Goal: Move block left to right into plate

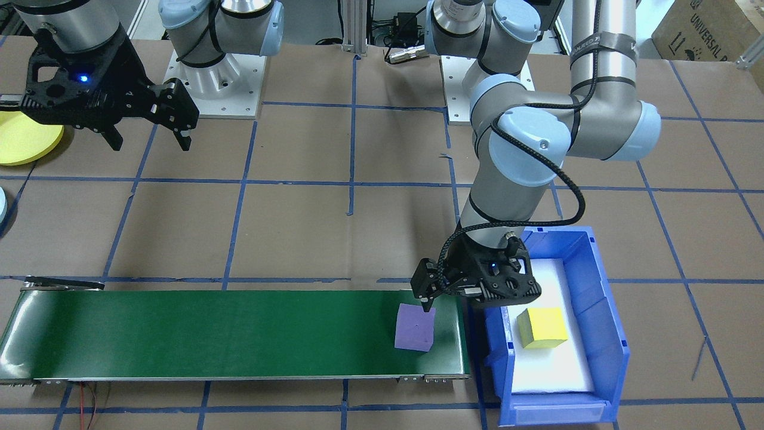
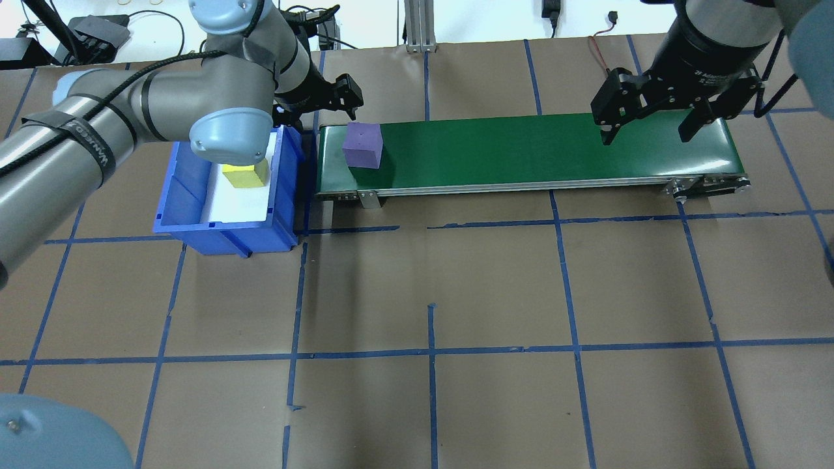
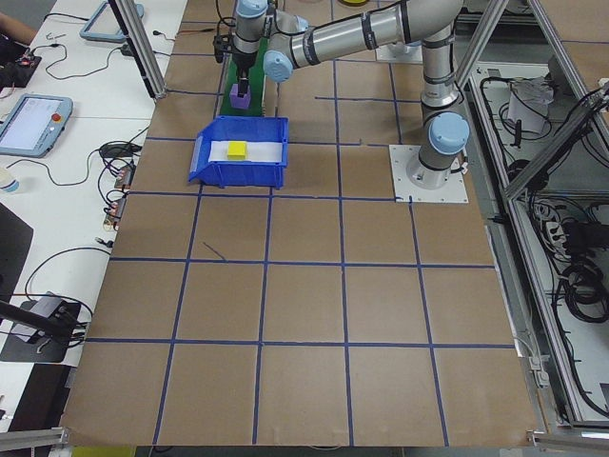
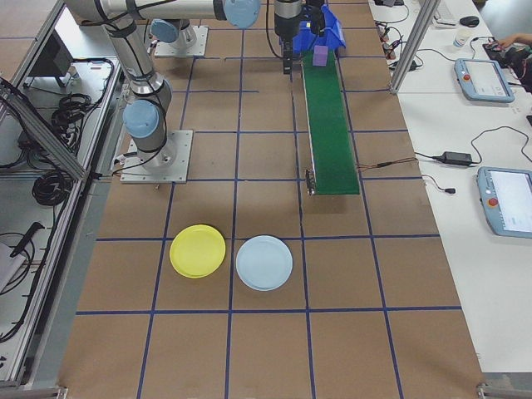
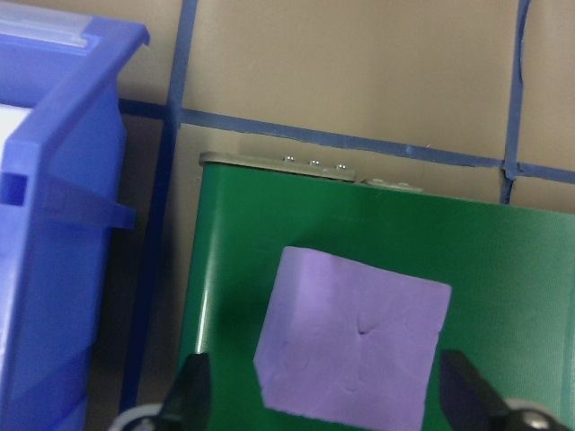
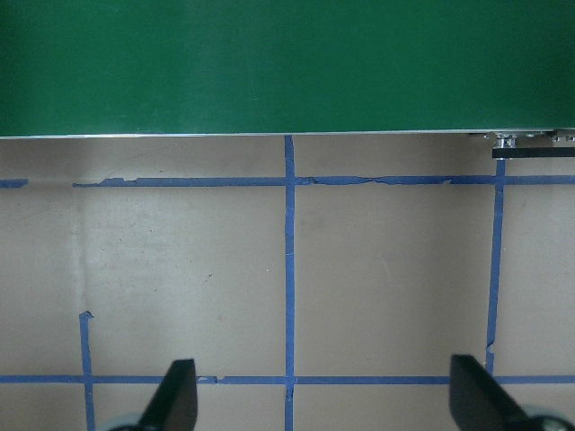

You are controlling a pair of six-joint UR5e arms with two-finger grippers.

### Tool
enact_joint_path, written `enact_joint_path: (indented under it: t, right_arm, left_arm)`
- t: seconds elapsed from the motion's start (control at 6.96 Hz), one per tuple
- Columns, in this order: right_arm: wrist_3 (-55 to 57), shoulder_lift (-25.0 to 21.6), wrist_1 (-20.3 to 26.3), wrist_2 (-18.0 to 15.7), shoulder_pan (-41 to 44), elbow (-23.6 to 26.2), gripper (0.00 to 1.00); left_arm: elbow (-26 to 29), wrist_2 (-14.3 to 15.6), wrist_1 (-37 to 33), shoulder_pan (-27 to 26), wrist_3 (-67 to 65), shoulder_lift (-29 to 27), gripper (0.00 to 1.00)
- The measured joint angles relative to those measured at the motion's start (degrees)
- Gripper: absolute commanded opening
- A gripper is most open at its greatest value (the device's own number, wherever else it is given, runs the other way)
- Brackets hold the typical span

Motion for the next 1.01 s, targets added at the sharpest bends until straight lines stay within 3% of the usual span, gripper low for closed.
enact_joint_path:
  t: [0.57, 1.01]
  right_arm:
    - [-1.62, 0.19, 0.65, 0.41, -1.51, 0.04, 1.00]
    - [-2.01, 0.10, 1.06, 0.42, -2.65, 0.02, 1.00]
  left_arm:
    - [3.03, 0.05, -4.98, 10.78, 10.25, 0.10, 1.00]
    - [3.01, 1.46, -4.44, 13.92, 16.59, -4.67, 1.00]
